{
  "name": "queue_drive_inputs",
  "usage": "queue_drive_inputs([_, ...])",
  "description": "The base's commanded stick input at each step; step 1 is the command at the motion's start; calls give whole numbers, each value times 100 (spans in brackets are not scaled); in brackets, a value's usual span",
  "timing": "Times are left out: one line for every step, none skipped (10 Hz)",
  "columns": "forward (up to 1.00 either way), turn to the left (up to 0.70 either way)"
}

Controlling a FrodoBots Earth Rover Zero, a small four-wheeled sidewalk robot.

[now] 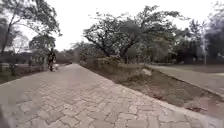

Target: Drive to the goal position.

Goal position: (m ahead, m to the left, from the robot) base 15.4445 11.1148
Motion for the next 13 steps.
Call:
queue_drive_inputs([70, 35])
queue_drive_inputs([0, 50])
queue_drive_inputs([0, 17])
queue_drive_inputs([0, 0])
queue_drive_inputs([0, 0])
queue_drive_inputs([-1, 0])
queue_drive_inputs([-4, 0])
queue_drive_inputs([-7, 0])
queue_drive_inputs([-7, 0])
queue_drive_inputs([-7, 0])
queue_drive_inputs([-7, 0])
queue_drive_inputs([-7, 0])
queue_drive_inputs([-7, 0])
